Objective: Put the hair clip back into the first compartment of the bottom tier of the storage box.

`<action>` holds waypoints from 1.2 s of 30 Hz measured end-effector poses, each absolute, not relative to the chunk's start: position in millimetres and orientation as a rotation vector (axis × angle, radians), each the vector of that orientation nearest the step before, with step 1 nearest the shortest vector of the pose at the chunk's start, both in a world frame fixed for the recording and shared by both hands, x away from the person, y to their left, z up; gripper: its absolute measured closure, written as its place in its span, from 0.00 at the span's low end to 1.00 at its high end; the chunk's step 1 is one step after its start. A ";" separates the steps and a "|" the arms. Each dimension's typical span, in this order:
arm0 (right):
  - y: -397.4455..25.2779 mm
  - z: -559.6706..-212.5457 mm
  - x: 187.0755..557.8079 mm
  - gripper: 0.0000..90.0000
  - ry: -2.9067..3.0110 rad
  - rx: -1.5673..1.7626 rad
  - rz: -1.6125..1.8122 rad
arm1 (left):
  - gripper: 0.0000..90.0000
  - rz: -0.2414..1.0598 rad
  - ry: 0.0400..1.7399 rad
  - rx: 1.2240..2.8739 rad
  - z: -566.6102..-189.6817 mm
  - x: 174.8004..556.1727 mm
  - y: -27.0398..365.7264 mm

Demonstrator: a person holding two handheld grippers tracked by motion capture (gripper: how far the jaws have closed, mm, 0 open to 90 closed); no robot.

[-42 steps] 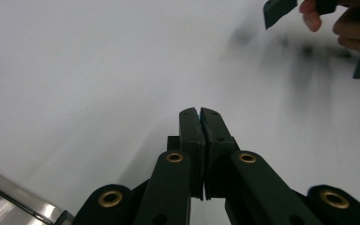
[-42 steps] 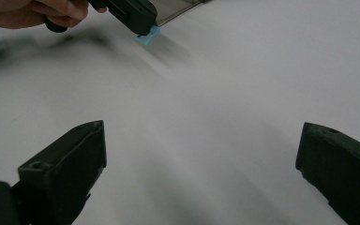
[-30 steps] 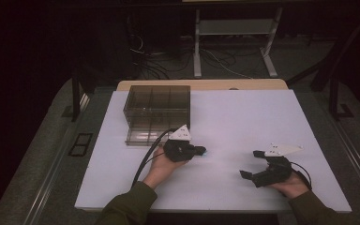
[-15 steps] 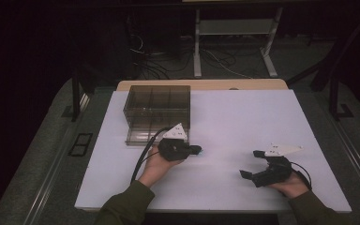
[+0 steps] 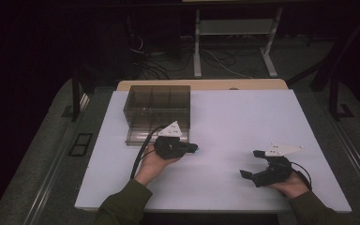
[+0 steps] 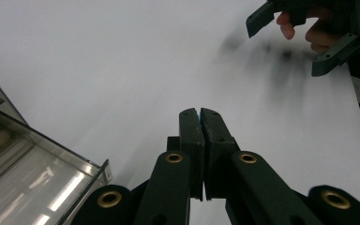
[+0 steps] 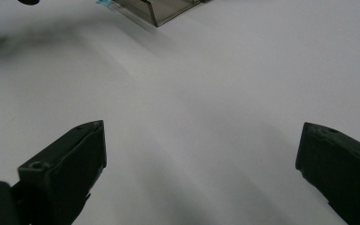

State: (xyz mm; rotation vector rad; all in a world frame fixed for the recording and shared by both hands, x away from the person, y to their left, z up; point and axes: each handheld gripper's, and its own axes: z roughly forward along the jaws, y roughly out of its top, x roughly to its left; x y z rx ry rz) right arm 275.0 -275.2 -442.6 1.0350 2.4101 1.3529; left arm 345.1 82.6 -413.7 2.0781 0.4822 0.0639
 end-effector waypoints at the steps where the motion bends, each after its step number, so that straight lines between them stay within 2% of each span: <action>1: -275.2 -442.5 274.9 0.02 2.410 1.034 1.353 | 0.97 0.065 0.483 2.079 -413.2 345.4 83.6; 36: -275.2 -442.7 275.3 0.02 2.410 1.034 1.352 | 0.97 0.126 0.561 2.045 -400.1 357.8 122.0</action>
